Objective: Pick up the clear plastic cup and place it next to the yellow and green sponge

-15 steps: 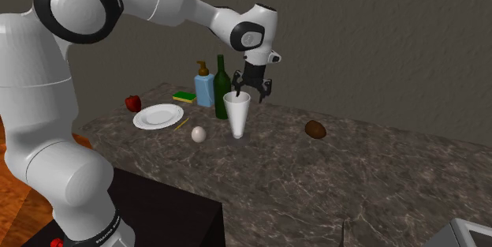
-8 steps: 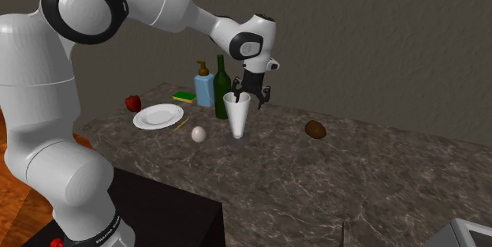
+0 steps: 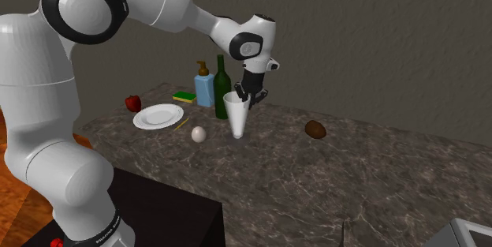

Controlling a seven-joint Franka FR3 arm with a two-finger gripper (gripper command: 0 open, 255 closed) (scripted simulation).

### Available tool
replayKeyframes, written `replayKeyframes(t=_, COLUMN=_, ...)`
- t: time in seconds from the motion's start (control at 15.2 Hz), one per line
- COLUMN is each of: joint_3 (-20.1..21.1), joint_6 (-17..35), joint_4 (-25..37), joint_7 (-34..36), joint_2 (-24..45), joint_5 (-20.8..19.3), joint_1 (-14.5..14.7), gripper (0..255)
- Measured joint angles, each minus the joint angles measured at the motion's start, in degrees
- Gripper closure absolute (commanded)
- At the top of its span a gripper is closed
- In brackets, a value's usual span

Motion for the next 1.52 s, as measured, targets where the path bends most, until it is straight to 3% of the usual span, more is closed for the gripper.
replayKeyframes(t=0.59, joint_3=-0.1, joint_6=-0.7, joint_4=0.4, joint_7=0.3, joint_2=-0.4, joint_5=-0.3, joint_1=0.0, gripper=255)
replayKeyframes(t=1.52, joint_3=-0.5, joint_6=-10.4, joint_4=7.8, joint_7=3.1, joint_2=-3.3, joint_5=-2.6, joint_1=0.1, gripper=255)
